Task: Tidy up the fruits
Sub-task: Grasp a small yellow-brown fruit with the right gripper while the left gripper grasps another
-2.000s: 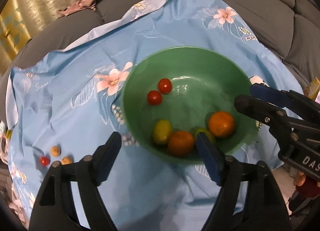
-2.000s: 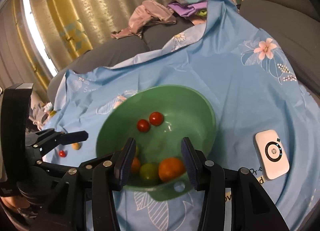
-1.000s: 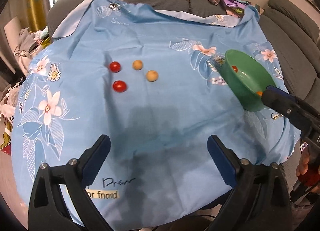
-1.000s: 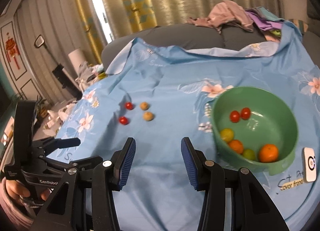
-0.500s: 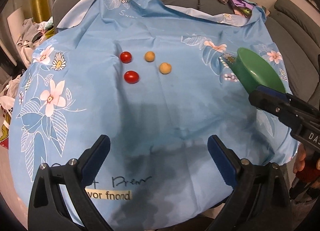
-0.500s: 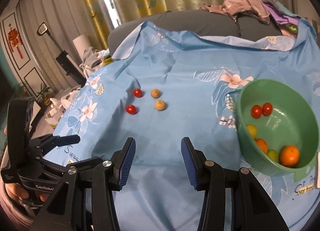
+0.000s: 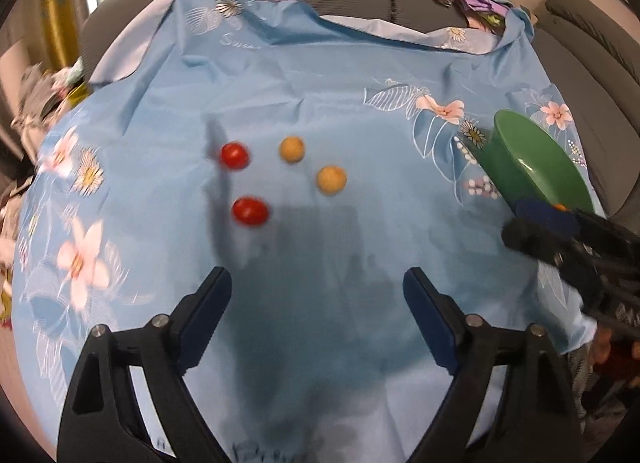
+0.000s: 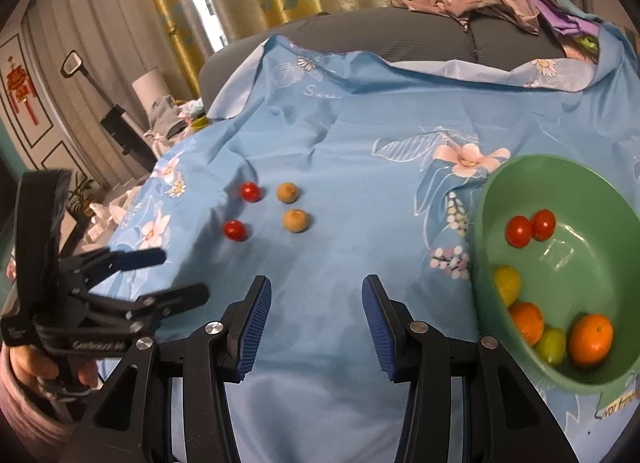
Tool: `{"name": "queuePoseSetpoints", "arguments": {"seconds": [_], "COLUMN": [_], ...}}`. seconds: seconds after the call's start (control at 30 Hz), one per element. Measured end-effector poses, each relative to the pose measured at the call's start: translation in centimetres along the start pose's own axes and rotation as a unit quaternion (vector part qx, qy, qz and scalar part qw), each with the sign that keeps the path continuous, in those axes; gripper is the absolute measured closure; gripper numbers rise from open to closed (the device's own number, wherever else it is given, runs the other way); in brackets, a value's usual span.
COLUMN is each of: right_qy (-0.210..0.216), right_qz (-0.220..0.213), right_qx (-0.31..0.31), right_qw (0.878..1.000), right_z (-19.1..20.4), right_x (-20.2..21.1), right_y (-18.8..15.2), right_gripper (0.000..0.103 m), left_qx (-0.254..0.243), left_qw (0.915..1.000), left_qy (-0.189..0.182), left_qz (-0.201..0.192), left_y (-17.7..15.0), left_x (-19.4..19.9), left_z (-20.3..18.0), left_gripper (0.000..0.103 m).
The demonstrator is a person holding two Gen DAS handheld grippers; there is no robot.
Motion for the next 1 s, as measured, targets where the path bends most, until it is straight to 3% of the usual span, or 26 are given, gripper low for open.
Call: {"name": "queuePoseSetpoints", "arguments": {"seconds": [0.43,0.77,1.0], "right_qy": [-0.006,-0.004,-0.003], "right_qz": [0.013,0.018,0.021], "right_qx": [-0.004,-0.012,-0.018], "right_qw": [1.0,1.0,1.0], "right_z": [-2.0,-2.6,-2.7], "right_x": [-1.8,-2.4,-2.6], "right_y": [0.2,0.3,0.1], "right_gripper": [0.055,0.055,0.055], "left_qx": [-0.01,-0.027,-0.023], "left_qw": [0.9994,0.998,0.9983], "left_qy": [-0.009,0.016,0.013], "left_qz": [0.031,0.056,0.052], "left_y": [5.7,5.9,5.9], "left_x": [-7.9,-10.9,-10.8], "left_z": [-0.2,0.0,0.4], "left_gripper": [0.048,0.074,0.076]}}
Point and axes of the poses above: each gripper's, at about its wrist camera, not at the fingertips, and x roughly against the way its jaws point, z to its left, y to its top, the point moved 8 cm from there along -x, roughly the way its jaws point, and after that the axes turned 12 degrees about -x, right-handed, at the moved point
